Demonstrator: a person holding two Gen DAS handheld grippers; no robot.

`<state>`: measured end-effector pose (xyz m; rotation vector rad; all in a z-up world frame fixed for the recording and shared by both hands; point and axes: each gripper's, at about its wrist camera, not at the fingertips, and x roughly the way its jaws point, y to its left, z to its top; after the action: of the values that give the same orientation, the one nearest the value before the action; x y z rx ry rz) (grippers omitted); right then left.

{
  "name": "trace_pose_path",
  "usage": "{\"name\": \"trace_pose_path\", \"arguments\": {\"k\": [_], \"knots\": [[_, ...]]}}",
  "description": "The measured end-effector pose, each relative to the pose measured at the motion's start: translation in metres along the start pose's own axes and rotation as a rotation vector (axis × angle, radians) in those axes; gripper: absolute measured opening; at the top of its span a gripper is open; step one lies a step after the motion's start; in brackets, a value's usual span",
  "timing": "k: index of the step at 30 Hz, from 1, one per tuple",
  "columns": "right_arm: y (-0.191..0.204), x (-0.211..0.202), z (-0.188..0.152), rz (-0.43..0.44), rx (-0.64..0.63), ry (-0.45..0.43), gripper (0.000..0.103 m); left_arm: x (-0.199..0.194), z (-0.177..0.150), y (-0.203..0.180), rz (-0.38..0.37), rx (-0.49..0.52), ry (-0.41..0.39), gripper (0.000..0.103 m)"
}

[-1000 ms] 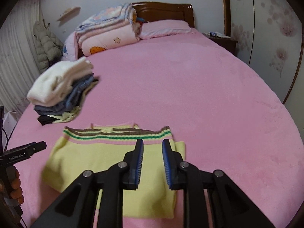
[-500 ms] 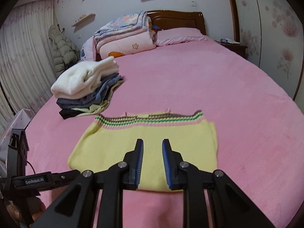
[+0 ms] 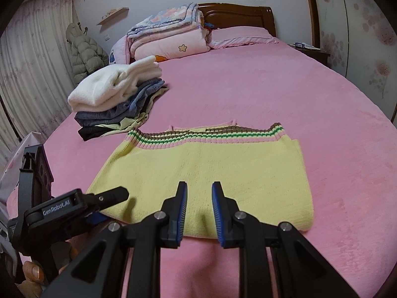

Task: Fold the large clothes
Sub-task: 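Open both grippers and move them to the folded cardigan's side edge, then grasp one side of the folded cardigan with the left gripper and fold it across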

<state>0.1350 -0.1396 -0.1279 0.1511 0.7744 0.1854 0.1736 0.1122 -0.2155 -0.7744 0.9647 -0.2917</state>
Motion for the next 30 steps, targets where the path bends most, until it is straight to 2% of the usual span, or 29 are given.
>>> {"name": "trace_pose_path", "arguments": {"k": [6,7,8,10,11,13,16,21,30], "knots": [[0.006,0.009,-0.001,0.002,-0.016,0.016,0.02,0.007,0.009,-0.005,0.006,0.009,-0.024,0.073],[0.007,0.012,-0.001,0.002,-0.017,0.021,0.02,0.008,0.01,-0.005,0.01,0.007,-0.028,0.07],[0.007,0.013,-0.001,0.001,-0.018,0.024,0.02,0.009,0.011,-0.006,0.015,0.004,-0.034,0.066],[0.009,0.018,-0.002,0.002,-0.021,0.035,0.02,0.008,0.013,-0.006,0.024,-0.001,-0.039,0.048],[0.009,0.021,-0.003,-0.001,-0.023,0.043,0.02,0.008,0.014,-0.005,0.031,-0.004,-0.04,0.045],[0.009,0.026,-0.005,-0.001,-0.023,0.061,0.02,0.009,0.015,-0.005,0.041,-0.001,-0.039,0.033],[0.007,0.037,-0.01,0.006,-0.013,0.1,0.02,0.006,0.015,-0.012,0.075,0.04,-0.045,0.023],[-0.003,0.057,-0.019,0.018,0.03,0.174,0.019,-0.001,0.007,-0.044,0.172,0.184,-0.083,0.017],[-0.012,0.066,-0.024,0.041,0.074,0.199,0.016,-0.016,-0.01,-0.103,0.212,0.353,-0.132,0.013]]}}
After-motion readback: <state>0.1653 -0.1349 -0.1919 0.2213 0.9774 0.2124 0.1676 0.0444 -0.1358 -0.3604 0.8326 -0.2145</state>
